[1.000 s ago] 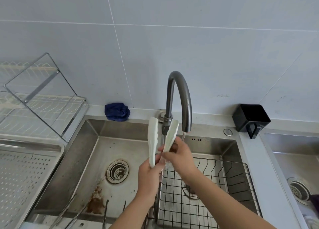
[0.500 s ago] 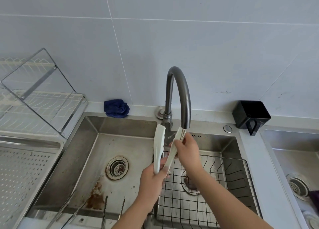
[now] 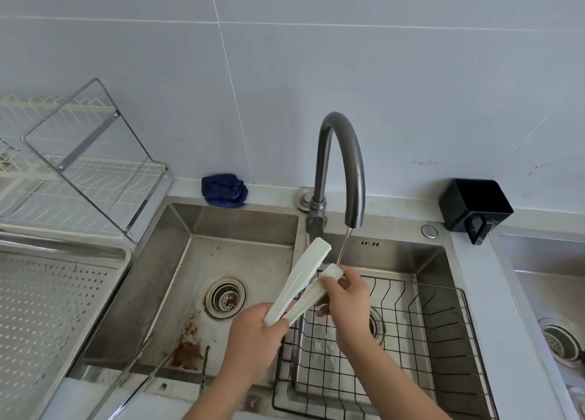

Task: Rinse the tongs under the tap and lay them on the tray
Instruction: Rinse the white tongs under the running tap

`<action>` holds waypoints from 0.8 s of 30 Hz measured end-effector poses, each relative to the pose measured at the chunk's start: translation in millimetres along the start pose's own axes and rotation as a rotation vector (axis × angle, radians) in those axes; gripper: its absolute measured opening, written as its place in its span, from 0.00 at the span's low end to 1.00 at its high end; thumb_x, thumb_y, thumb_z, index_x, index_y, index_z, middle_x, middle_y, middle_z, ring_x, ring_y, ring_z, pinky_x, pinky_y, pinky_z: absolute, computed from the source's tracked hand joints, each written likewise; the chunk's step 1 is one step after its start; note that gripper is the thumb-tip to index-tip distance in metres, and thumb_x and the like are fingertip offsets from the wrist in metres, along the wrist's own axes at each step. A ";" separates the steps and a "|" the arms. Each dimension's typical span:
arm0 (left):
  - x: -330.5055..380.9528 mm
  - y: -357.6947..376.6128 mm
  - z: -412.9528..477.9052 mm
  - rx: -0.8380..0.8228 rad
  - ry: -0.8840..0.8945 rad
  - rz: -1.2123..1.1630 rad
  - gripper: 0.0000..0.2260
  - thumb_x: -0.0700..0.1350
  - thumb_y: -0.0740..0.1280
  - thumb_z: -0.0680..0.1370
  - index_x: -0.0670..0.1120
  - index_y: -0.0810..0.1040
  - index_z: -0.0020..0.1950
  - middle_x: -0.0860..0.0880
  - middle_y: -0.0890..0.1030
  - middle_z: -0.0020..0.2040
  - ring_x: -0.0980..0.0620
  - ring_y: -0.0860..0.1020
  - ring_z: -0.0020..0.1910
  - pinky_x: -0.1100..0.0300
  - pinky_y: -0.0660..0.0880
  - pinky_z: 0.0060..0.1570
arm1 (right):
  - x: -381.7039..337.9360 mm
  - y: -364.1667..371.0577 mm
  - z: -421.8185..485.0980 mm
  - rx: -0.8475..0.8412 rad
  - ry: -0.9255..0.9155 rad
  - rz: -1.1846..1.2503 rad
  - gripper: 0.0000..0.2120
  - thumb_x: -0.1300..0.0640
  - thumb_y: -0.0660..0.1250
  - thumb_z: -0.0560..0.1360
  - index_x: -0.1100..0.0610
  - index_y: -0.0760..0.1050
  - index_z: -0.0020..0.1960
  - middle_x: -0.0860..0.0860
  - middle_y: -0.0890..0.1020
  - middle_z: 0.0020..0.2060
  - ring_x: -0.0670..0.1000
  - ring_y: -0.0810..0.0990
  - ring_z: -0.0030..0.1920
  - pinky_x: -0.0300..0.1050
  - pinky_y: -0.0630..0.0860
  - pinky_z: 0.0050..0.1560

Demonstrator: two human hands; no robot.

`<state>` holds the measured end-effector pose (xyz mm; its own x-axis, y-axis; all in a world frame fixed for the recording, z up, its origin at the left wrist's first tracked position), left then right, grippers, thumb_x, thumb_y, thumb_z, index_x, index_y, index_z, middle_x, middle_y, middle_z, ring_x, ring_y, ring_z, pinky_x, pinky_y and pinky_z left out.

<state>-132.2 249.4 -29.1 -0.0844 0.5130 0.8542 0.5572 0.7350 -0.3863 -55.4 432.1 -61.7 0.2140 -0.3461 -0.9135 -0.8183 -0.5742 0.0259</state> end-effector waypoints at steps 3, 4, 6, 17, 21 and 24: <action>3.5 -2.4 1.5 -0.026 0.000 0.047 0.08 0.52 0.65 0.67 0.54 0.84 0.37 0.43 0.80 0.33 0.50 0.73 0.30 0.53 0.72 0.35 | -0.6 -13.4 12.1 0.053 -0.002 -0.112 0.12 0.60 0.64 0.80 0.61 0.80 0.40 0.59 0.81 0.28 0.55 0.78 0.23 0.43 0.68 0.20; 4.6 -3.3 3.0 -0.033 0.004 0.073 0.10 0.53 0.65 0.67 0.52 0.85 0.39 0.45 0.79 0.32 0.50 0.73 0.30 0.52 0.71 0.34 | -1.7 -16.1 16.0 0.058 0.000 -0.136 0.15 0.59 0.62 0.81 0.63 0.79 0.39 0.57 0.80 0.26 0.54 0.77 0.22 0.43 0.67 0.20; 6.3 -4.6 8.2 -0.033 0.021 0.149 0.12 0.51 0.66 0.69 0.45 0.85 0.40 0.49 0.77 0.30 0.50 0.73 0.30 0.50 0.72 0.33 | -3.6 -14.7 19.2 0.015 -0.002 -0.135 0.14 0.59 0.62 0.82 0.62 0.81 0.42 0.55 0.81 0.27 0.53 0.77 0.23 0.43 0.69 0.21; 16.0 3.4 23.5 -0.062 -0.019 0.051 0.10 0.49 0.66 0.66 0.49 0.86 0.39 0.41 0.85 0.37 0.50 0.77 0.30 0.53 0.75 0.35 | -17.0 -20.5 32.0 -0.092 0.088 -0.099 0.10 0.65 0.62 0.80 0.58 0.82 0.51 0.54 0.84 0.31 0.54 0.82 0.28 0.45 0.77 0.26; 10.8 11.2 22.4 -0.087 -0.082 -0.090 0.09 0.36 0.69 0.73 0.47 0.88 0.44 0.53 0.80 0.26 0.58 0.75 0.24 0.68 0.69 0.24 | -11.0 -13.4 25.2 -0.164 0.125 0.012 0.08 0.61 0.64 0.81 0.58 0.82 0.52 0.54 0.88 0.39 0.50 0.85 0.36 0.43 0.79 0.32; 2.4 17.1 20.0 -0.115 -0.125 -0.175 0.12 0.34 0.67 0.73 0.47 0.88 0.47 0.49 0.82 0.31 0.53 0.79 0.29 0.65 0.67 0.21 | -6.4 -5.4 19.3 -0.234 0.112 0.037 0.06 0.63 0.65 0.80 0.60 0.80 0.55 0.56 0.88 0.43 0.51 0.87 0.41 0.44 0.81 0.39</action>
<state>-139.4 272.1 -40.6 -0.2855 0.4383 0.8523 0.6151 0.7657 -0.1878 -62.7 451.8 -63.8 0.2548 -0.4428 -0.8597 -0.6836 -0.7112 0.1637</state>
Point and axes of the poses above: each hand's wrist, its own z-axis towards the middle knuckle, its own y-axis out of the palm, x = y × z, the point moved 8 cm from there along z, towards the middle knuckle
